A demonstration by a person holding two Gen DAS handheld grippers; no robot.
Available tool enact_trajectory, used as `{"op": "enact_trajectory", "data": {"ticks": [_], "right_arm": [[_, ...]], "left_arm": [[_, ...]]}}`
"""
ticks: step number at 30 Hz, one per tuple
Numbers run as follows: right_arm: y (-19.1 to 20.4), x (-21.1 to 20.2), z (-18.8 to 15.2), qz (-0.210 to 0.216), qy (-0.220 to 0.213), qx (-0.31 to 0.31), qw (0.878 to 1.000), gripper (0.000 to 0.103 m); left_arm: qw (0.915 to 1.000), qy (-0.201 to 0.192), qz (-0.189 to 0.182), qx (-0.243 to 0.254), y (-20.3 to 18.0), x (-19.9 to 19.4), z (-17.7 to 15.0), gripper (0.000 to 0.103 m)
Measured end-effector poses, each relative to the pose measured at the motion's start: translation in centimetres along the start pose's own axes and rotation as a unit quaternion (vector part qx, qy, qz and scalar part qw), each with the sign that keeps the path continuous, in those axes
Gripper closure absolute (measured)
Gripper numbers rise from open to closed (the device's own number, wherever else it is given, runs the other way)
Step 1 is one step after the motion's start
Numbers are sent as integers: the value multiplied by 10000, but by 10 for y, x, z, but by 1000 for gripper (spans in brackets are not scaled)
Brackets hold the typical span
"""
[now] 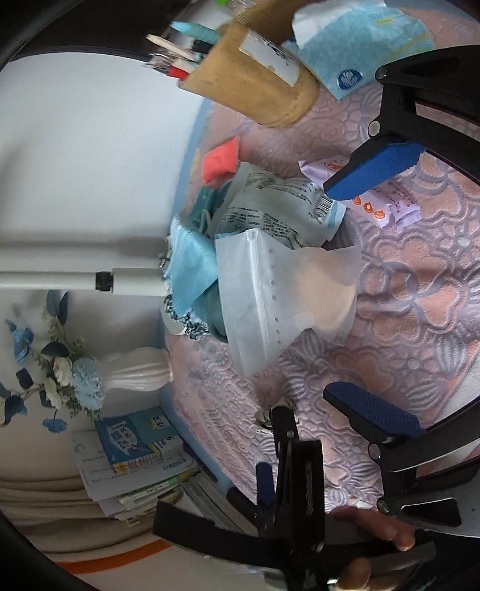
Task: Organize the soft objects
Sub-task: 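Grasp the white zip bag with the right gripper while the left grasps the grey sock bundle, then carry both items to the round brown tray and open both grippers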
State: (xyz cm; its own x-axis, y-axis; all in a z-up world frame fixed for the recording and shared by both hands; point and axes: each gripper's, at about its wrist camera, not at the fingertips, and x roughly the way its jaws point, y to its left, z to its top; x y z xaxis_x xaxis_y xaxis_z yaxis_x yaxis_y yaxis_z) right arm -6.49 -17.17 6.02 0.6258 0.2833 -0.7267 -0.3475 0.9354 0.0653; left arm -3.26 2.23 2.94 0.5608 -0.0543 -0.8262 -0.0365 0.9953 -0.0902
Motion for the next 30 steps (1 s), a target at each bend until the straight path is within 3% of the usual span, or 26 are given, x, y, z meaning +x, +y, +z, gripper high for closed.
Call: {"op": "enact_trajectory", "data": {"ticks": [6, 8, 9, 11, 12, 20, 30], "right_arm": [[-6, 20, 3, -10, 215, 176, 9996, 10], [-6, 27, 4, 20, 296, 224, 9993, 17], [-7, 31, 5, 23, 352, 270, 9990, 27], [-7, 38, 5, -32, 448, 276, 9986, 53], [-7, 40, 5, -34, 465, 264, 9986, 58], [-24, 5, 7, -95, -116, 483, 9987, 60], [-81, -20, 16, -611, -309, 990, 9927, 60]], "left_arm": [[9999, 25, 121, -108, -3, 18, 0, 31], [9999, -7, 126, -77, -4, 19, -1, 41], [9999, -52, 154, -1, -7, 18, -1, 52], [9997, -112, 199, 99, -11, 18, 0, 57], [9995, -166, 211, 134, -13, 16, 0, 57], [9975, -609, 119, 328, -25, -13, 9, 59], [9909, -967, -541, 768, -86, -42, 37, 59]]}}
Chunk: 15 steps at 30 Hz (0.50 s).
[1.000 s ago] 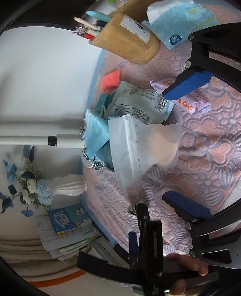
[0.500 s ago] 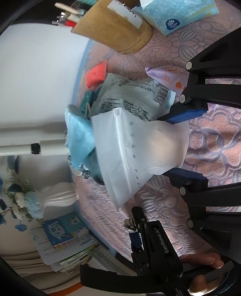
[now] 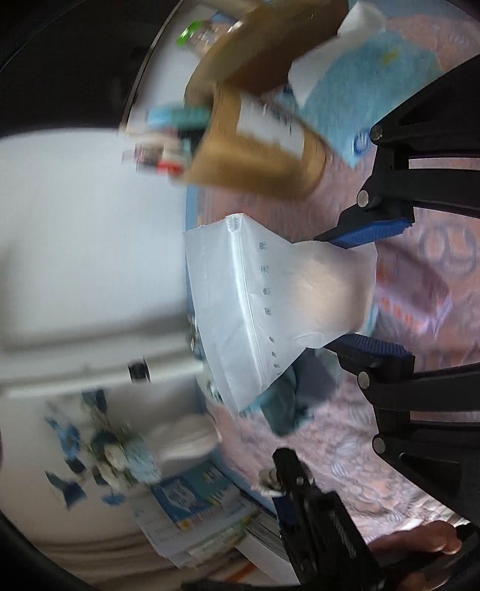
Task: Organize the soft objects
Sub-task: 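Carry both items to the round brown tray and open both grippers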
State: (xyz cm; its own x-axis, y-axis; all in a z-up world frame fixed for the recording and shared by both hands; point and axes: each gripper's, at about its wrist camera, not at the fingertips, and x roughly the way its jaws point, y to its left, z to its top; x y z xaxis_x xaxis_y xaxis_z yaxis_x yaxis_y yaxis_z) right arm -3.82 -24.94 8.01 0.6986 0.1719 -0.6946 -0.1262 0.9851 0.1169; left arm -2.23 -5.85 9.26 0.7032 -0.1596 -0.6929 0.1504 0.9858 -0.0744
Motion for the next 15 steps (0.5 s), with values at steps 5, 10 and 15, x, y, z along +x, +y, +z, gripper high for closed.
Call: {"op": "enact_trajectory", "data": {"ticks": [5, 10, 15], "right_arm": [[-36, -21, 7, -294, -165, 228, 9992, 60], [-68, -39, 15, -446, -288, 468, 9975, 60], [-102, -52, 18, -655, -293, 774, 9944, 60]], "left_arm": [[9987, -134, -336, 362, -45, -3, 17, 59], [9952, -165, -633, 732, -94, -1, 29, 59], [9883, -102, -1178, 969, -137, -2, 34, 59]]}}
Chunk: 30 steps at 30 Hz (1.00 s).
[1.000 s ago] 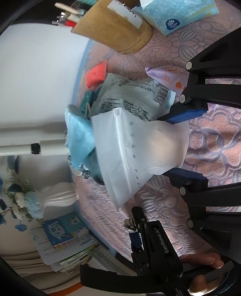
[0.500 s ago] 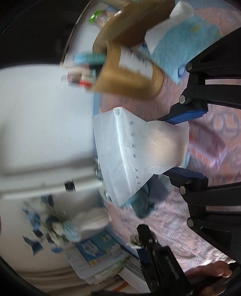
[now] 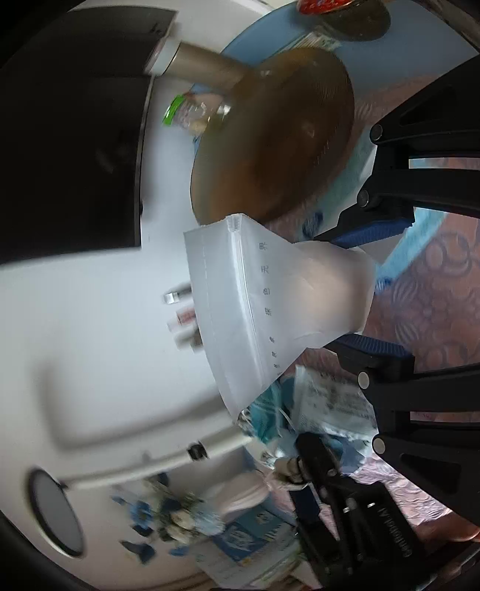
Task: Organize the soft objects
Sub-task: 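Carry both items to the round brown tray and open both grippers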
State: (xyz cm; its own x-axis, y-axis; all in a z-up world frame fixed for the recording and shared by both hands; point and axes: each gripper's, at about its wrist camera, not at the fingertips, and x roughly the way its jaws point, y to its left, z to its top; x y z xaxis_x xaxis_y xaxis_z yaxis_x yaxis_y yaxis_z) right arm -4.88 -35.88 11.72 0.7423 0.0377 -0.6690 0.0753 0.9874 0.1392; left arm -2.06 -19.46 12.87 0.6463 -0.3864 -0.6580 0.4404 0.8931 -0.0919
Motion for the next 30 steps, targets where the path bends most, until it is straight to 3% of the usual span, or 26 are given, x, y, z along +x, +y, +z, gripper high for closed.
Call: {"op": "enact_trajectory", "data": {"ticks": [8, 14, 20, 26, 29, 30], "right_arm": [[-58, -20, 21, -133, -260, 648, 9975, 60], [-100, -32, 40, -276, -547, 975, 9933, 59], [-133, -34, 63, -610, -723, 1088, 9896, 59], [-154, -10, 68, -1065, -502, 1096, 9870, 59], [-162, 2, 64, -1053, -369, 1127, 9873, 58], [-164, 4, 63, -1059, -353, 1145, 9871, 57]], "left_arm": [[9941, -149, -994, 412, -57, 3, 22, 59], [9869, -316, -1450, 629, -99, 15, 54, 59], [9841, -239, -1600, 729, -134, 50, 81, 59], [9848, -53, -1644, 559, -142, 86, 87, 58], [9874, -59, -1486, 549, -146, 100, 89, 51], [9888, -67, -1397, 529, -146, 102, 90, 40]]}}
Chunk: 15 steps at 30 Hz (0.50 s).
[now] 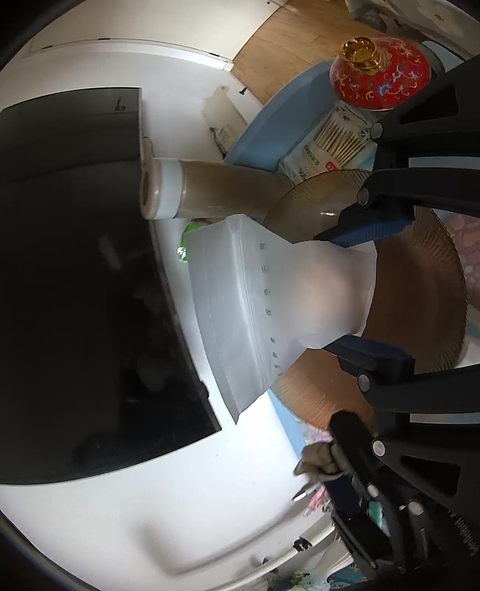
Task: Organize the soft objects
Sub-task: 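Carry both items to the round brown tray and open both grippers, then move both grippers back over the bedspread toward the remaining items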
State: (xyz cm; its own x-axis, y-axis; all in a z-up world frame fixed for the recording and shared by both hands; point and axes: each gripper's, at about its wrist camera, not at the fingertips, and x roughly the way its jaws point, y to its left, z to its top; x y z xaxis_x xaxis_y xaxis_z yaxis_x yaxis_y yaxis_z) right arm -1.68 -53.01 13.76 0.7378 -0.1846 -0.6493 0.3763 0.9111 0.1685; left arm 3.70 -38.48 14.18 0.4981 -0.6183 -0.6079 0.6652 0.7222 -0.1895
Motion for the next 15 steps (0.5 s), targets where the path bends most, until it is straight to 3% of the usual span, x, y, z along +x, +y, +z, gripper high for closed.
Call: {"op": "enact_trajectory", "data": {"ticks": [1, 3, 4, 8, 15], "right_arm": [[-2, 3, 0, 8, 10, 20, 10000, 53], [-9, 6, -1, 52, 24, 87, 9999, 38], [-13, 7, -1, 73, 16, 108, 9999, 34], [-14, 0, -3, -10, -98, 59, 9999, 34], [3, -28, -9, 176, -188, -28, 9997, 33]], "left_arm": [[9999, -35, 97, -78, 3, 0, 0, 24], [9994, -135, 77, -309, 13, 0, 1, 9], [9987, -174, -84, -472, 20, -4, 0, 9], [9963, -244, -498, -653, 28, -18, -1, 9], [9972, -684, -189, -229, 25, -86, -17, 9]]}}
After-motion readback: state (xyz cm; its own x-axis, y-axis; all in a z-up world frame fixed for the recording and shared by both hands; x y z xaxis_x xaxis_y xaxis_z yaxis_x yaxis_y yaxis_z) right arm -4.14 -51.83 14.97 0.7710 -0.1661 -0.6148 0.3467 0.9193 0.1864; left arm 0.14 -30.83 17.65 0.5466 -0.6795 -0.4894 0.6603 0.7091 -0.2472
